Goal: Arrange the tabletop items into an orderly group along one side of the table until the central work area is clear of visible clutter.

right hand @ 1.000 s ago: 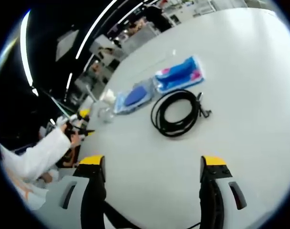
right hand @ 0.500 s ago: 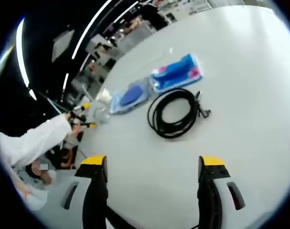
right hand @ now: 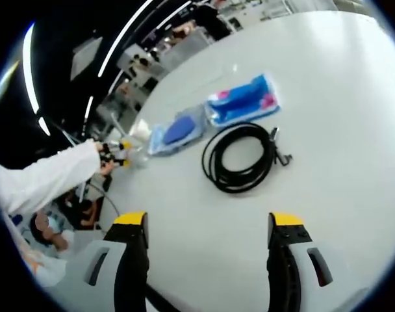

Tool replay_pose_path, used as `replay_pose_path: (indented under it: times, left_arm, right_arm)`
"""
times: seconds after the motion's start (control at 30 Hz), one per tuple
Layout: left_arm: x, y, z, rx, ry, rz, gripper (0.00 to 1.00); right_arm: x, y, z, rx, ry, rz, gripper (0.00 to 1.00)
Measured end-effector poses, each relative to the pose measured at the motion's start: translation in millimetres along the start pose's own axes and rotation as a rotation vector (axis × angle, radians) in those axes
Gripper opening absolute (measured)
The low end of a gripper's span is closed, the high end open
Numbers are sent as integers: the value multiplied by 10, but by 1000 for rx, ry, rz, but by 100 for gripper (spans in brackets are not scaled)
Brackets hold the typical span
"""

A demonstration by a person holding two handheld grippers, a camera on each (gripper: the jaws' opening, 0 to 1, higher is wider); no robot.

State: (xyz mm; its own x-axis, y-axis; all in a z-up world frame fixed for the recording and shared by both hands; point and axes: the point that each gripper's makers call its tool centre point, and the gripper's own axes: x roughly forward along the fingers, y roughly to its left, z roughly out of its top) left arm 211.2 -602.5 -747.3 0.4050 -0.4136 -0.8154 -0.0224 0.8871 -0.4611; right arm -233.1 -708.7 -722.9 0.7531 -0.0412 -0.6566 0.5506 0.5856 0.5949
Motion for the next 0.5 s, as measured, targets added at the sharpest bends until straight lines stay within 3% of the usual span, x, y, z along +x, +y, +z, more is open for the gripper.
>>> replay_pose_path:
  times: [0.1,0.2,0.3,0.5]
  left_arm:
    - [1,21,40,-35,7,-3,27]
    - [13,38,41,-124,5,-26,21]
    - [38,5,61,-64,3,-40,21]
    - [78,-31,30,-39,18,-85,20]
  right_arm:
    - [-1,-21,-2,10,-1,-3,74]
    - [21,-44,-8,15,2,-4,74]
    - [33,-44,-15,19,4,-5,73]
    - [25,-39,12,16,-5,0,72]
